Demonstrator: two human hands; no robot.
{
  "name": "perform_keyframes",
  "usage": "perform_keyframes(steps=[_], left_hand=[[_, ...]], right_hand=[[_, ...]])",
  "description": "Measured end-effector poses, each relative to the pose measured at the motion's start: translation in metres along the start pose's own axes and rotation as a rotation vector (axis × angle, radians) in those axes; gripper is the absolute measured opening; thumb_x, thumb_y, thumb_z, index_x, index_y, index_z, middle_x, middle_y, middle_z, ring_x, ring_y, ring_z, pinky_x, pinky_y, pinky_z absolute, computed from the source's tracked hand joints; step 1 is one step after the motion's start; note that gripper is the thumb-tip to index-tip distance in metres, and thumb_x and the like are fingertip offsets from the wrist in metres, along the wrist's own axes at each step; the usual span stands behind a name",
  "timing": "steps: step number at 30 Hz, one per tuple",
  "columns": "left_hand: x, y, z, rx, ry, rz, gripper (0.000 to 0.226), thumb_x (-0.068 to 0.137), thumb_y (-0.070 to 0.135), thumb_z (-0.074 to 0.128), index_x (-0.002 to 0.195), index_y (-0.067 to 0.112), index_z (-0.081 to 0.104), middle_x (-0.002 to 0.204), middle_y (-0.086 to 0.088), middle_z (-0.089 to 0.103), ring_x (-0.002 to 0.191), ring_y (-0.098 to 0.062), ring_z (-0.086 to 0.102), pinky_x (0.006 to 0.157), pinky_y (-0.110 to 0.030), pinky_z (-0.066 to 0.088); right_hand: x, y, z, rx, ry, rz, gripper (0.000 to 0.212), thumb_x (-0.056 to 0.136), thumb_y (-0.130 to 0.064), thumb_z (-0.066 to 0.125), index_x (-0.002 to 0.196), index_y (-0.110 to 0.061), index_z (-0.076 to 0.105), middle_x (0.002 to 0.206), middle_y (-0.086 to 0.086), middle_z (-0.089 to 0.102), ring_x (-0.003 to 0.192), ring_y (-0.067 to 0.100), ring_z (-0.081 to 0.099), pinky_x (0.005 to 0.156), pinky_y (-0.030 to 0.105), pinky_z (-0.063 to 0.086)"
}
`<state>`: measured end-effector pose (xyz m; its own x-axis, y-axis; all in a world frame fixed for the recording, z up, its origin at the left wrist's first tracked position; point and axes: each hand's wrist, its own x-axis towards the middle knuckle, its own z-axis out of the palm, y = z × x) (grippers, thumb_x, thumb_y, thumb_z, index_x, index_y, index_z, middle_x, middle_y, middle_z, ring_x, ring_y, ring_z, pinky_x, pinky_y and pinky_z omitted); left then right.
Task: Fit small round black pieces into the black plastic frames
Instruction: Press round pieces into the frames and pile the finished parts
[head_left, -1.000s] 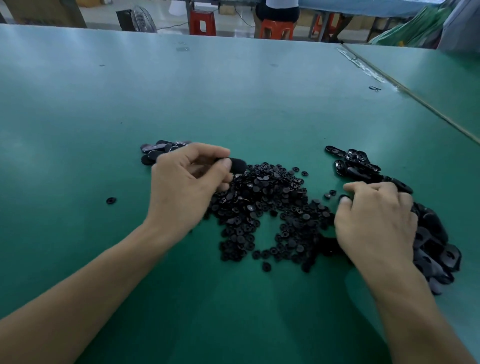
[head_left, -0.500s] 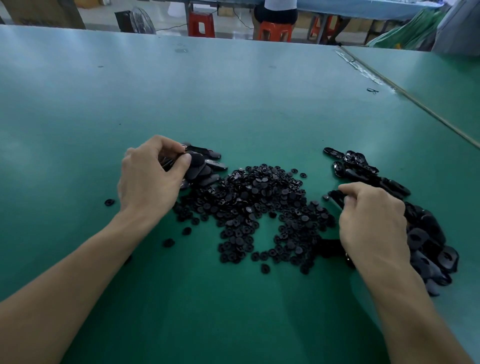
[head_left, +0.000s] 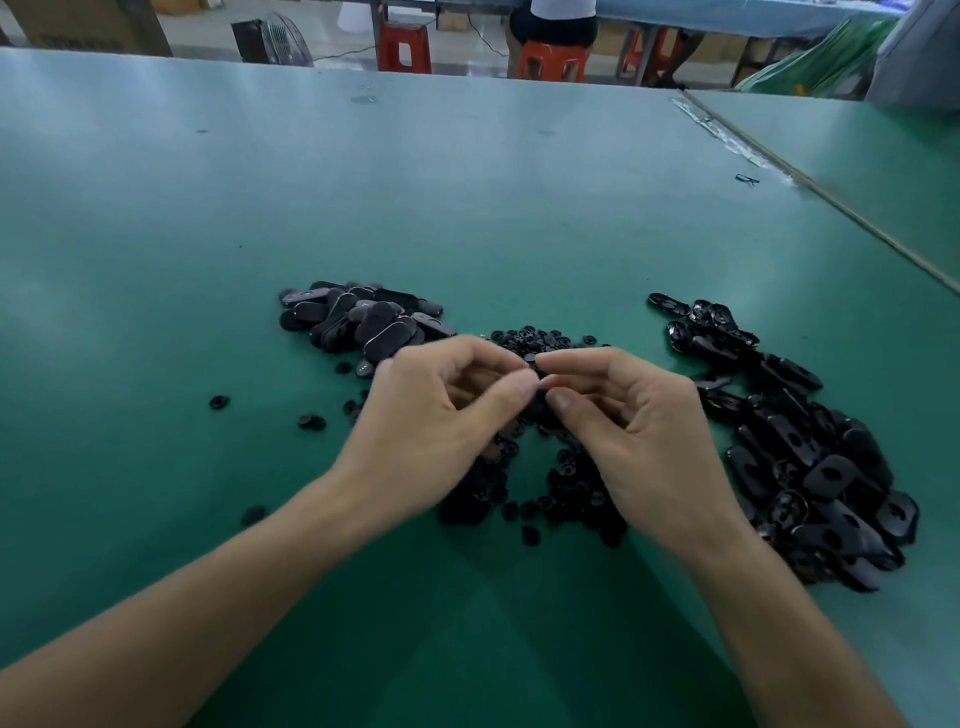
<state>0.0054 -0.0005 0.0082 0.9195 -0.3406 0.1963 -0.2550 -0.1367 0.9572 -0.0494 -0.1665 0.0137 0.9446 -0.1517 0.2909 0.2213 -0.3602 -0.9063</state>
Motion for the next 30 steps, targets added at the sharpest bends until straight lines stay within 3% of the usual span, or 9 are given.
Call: perform_keyframes(steps=[2,4,10,17,20,23,27,30], left_hand=[[-0.003,-0.004,0.004,-0.086,-0.023,-0.009,0.006,0.090,0.013,0.075,0.090,0.019,0.075,0.077,-0.002,0.076,0.067,-0.013,0.072,0.057,-0.024,0.058],[-0.004,-0.007,0.004,-0.158,-0.007,-0.013,0.009,0.089,0.007,0.073,0.090,0.015,0.074,0.076,-0.006,0.077,0.065,-0.016,0.073,0.059,-0.023,0.058],[-0.004,-0.007,0.004,-0.290,0.030,-0.019,0.010,0.088,0.007,0.070,0.096,0.013,0.073,0.080,-0.006,0.077,0.071,-0.017,0.075,0.062,-0.021,0.058],[-0.004,-0.011,0.001,-0.312,0.000,-0.010,0.021,0.086,-0.002,0.072,0.101,0.013,0.073,0.086,-0.008,0.078,0.078,-0.021,0.076,0.067,-0.024,0.059],[-0.003,-0.012,0.000,-0.316,0.000,-0.016,0.026,0.083,0.005,0.076,0.106,0.017,0.070,0.086,-0.009,0.077,0.078,-0.024,0.076,0.070,-0.027,0.061],[-0.004,-0.011,-0.001,-0.330,-0.026,-0.012,0.041,0.075,0.019,0.080,0.113,0.017,0.065,0.082,-0.005,0.076,0.073,-0.017,0.073,0.070,-0.025,0.059],[-0.004,-0.010,0.002,-0.319,-0.010,0.043,0.025,0.075,0.019,0.078,0.099,0.015,0.070,0.082,-0.004,0.076,0.070,-0.011,0.069,0.066,-0.022,0.057],[-0.003,-0.011,0.003,-0.309,0.017,0.054,0.022,0.084,0.007,0.075,0.104,0.017,0.070,0.086,-0.005,0.076,0.075,-0.014,0.071,0.066,-0.022,0.058]], right_hand=[[-0.001,-0.001,0.002,0.044,-0.022,0.012,0.036,0.088,0.002,0.070,0.100,-0.033,0.072,0.090,-0.009,0.076,0.087,0.008,0.072,0.080,0.016,0.054],[-0.002,0.001,0.003,0.046,-0.008,0.038,0.033,0.087,-0.003,0.074,0.100,-0.033,0.072,0.091,-0.009,0.076,0.088,0.008,0.072,0.082,0.019,0.055],[-0.002,0.004,0.002,-0.015,0.017,0.096,0.011,0.089,-0.017,0.074,0.092,-0.027,0.074,0.082,-0.011,0.076,0.078,0.008,0.073,0.077,0.030,0.059],[-0.002,0.003,0.004,0.006,0.061,0.083,0.014,0.089,-0.012,0.073,0.091,-0.025,0.074,0.080,-0.010,0.075,0.075,0.006,0.071,0.071,0.020,0.055],[-0.003,0.002,0.005,0.020,0.075,0.065,0.014,0.089,-0.013,0.074,0.090,-0.026,0.072,0.080,-0.007,0.075,0.075,0.010,0.072,0.071,0.025,0.058],[-0.004,0.000,0.008,0.047,0.093,0.040,0.013,0.089,-0.013,0.074,0.089,-0.026,0.070,0.080,-0.008,0.075,0.076,0.010,0.072,0.072,0.024,0.057],[-0.005,0.001,0.012,-0.017,0.059,0.030,0.015,0.090,-0.015,0.072,0.088,-0.030,0.067,0.084,-0.015,0.075,0.082,0.002,0.071,0.075,0.016,0.054],[-0.006,0.003,0.010,-0.198,0.063,-0.018,0.013,0.090,-0.018,0.072,0.093,-0.031,0.071,0.082,-0.019,0.073,0.084,-0.001,0.069,0.073,0.011,0.050]])
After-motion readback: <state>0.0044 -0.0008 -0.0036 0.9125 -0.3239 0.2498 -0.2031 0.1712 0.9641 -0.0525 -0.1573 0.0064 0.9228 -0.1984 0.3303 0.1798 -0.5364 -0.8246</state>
